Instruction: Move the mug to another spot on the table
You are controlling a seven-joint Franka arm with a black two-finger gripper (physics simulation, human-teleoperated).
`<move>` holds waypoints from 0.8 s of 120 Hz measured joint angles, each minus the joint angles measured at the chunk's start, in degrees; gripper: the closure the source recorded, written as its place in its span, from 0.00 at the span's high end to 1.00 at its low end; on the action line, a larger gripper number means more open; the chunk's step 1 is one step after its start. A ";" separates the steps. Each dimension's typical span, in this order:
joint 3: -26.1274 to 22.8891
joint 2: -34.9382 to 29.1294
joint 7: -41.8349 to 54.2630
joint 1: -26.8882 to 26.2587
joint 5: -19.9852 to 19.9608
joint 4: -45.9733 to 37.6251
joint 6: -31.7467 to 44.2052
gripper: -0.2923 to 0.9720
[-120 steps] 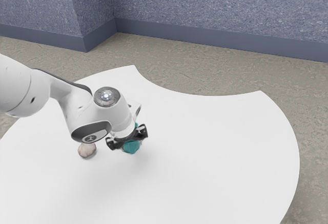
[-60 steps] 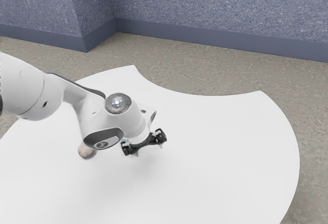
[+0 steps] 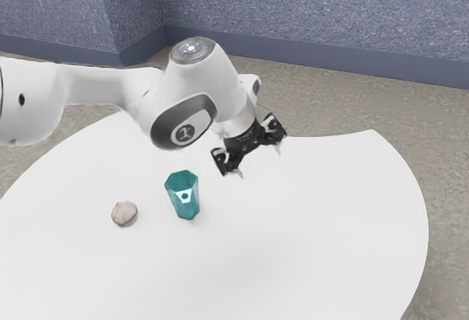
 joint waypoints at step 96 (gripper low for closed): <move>15.41 -3.09 55.52 6.28 -7.49 22.93 -45.36 0.77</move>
